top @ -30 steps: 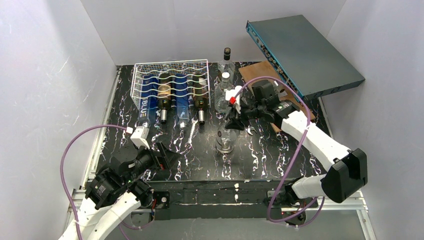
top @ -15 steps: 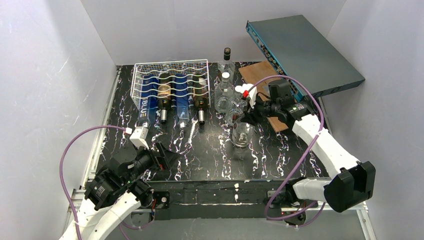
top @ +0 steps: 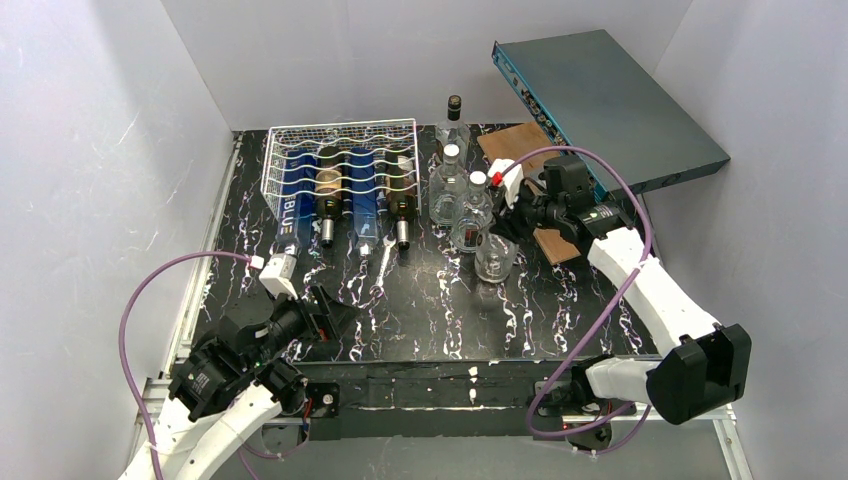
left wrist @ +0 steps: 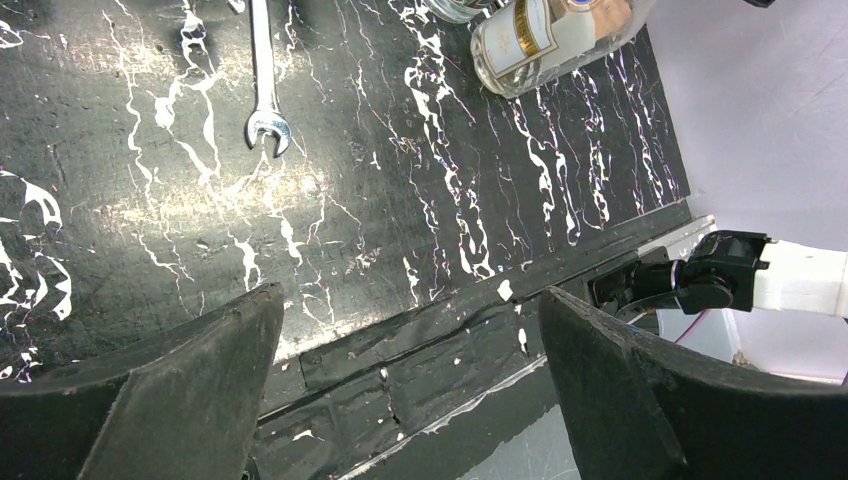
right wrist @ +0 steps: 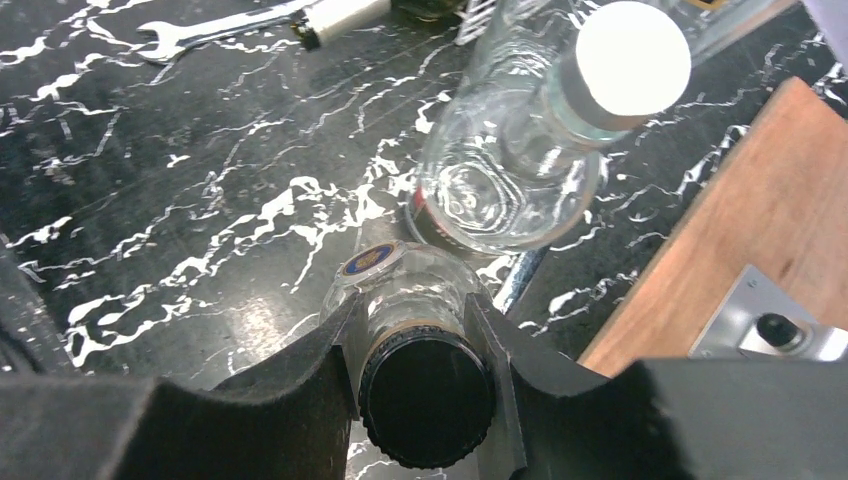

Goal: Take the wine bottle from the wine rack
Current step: Move the wine bottle to the center of the board.

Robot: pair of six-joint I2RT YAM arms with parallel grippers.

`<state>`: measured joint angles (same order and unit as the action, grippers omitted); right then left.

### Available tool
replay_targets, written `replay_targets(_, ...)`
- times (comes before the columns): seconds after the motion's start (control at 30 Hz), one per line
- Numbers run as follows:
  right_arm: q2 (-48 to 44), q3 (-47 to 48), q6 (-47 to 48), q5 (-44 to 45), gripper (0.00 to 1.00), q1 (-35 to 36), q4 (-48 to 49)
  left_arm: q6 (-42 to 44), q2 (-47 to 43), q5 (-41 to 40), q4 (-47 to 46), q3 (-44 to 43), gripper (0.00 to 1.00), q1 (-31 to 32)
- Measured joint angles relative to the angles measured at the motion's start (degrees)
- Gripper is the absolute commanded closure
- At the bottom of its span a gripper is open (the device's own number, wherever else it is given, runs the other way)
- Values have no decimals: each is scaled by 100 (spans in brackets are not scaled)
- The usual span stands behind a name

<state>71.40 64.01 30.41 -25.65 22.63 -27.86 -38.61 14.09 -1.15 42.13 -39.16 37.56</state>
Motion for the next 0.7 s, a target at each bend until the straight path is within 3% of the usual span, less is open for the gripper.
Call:
replay_targets(0.3,214,149,129,660,89,-175,264,2,-13,0,28,0,2,0)
replay_targets(0.37,271,186,170,811,84,-208,334,2,-11,0,39,0,2,0)
replay_targets(0.53,356,223,190,986,57,-271,444,2,-11,0,39,0,2,0)
replay_targets(0.7,361,229,227,970,50,-273,439,2,2,2,39,0,2,0)
